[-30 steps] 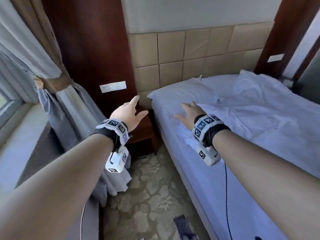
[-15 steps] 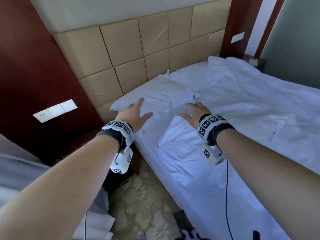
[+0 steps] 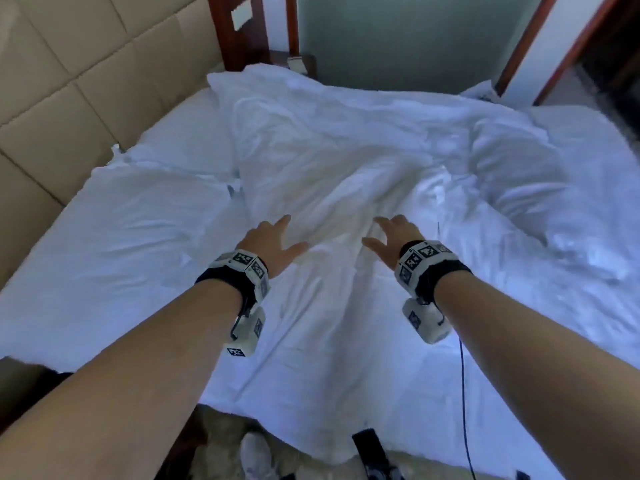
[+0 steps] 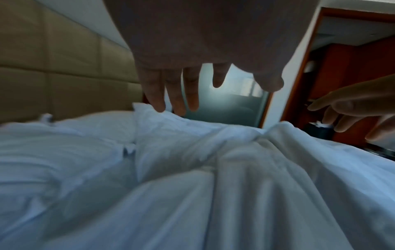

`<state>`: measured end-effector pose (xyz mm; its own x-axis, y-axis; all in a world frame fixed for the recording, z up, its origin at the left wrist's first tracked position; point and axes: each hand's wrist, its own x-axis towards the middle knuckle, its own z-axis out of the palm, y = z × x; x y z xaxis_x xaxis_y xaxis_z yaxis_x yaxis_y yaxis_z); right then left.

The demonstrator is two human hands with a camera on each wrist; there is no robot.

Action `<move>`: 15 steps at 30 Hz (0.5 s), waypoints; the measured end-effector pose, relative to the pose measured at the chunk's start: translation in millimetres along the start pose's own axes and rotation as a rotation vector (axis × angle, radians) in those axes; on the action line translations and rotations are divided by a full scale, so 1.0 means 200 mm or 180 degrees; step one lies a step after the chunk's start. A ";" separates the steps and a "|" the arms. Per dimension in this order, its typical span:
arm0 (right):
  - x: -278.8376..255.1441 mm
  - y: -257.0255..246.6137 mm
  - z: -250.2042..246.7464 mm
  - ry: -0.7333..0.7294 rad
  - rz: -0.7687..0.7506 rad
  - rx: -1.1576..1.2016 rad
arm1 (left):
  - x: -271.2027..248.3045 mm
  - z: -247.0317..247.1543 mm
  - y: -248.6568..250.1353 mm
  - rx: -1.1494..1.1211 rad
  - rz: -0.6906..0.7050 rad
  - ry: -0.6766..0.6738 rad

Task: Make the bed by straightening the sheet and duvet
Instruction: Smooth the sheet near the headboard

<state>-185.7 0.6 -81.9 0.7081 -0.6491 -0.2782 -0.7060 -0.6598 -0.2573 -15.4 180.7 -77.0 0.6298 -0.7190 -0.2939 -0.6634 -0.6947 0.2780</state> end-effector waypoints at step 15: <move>-0.14 0.21 0.69 -0.0070 0.2316 0.1732 | 0.25 0.72 0.18 -0.0414 0.0851 -0.0718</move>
<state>-238.0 43.3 -213.3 0.0879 -0.8244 -0.5591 -0.8928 0.1837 -0.4112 -65.6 123.6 -213.1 0.3269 -0.8630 -0.3853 -0.7263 -0.4902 0.4818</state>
